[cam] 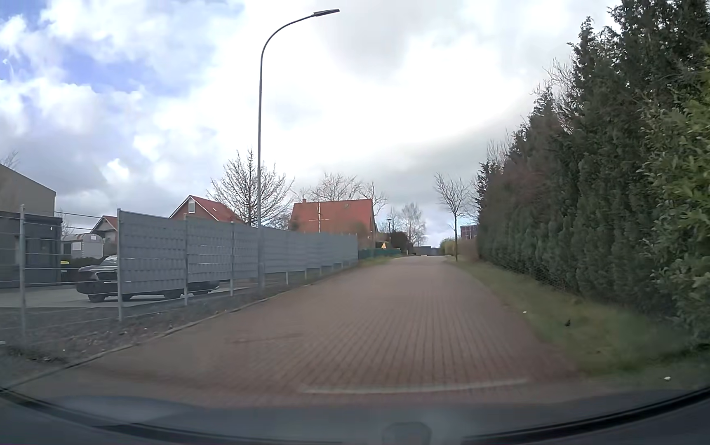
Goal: Follow the waypoints while adhering to traffic rules and regulations
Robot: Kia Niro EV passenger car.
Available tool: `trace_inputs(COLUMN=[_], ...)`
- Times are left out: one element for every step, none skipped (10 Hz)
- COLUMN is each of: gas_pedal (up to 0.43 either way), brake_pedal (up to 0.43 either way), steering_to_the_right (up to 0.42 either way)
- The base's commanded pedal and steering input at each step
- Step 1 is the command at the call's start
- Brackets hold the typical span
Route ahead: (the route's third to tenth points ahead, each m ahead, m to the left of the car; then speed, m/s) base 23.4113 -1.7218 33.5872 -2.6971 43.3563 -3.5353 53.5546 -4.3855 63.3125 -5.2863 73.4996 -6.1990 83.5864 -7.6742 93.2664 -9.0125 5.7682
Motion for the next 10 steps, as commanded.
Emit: trace_inputs(gas_pedal=[0.177,0.169,0.157,0.157,0.157,0.157,0.157,0.157,0.157,0.157], brake_pedal=[0.000,0.000,0.000,0.000,0.000,0.000,0.000,0.000,0.000,0.000], steering_to_the_right=[0.034,0.033,0.033,0.033,0.033,0.033,0.033,0.033,0.033,0.032])
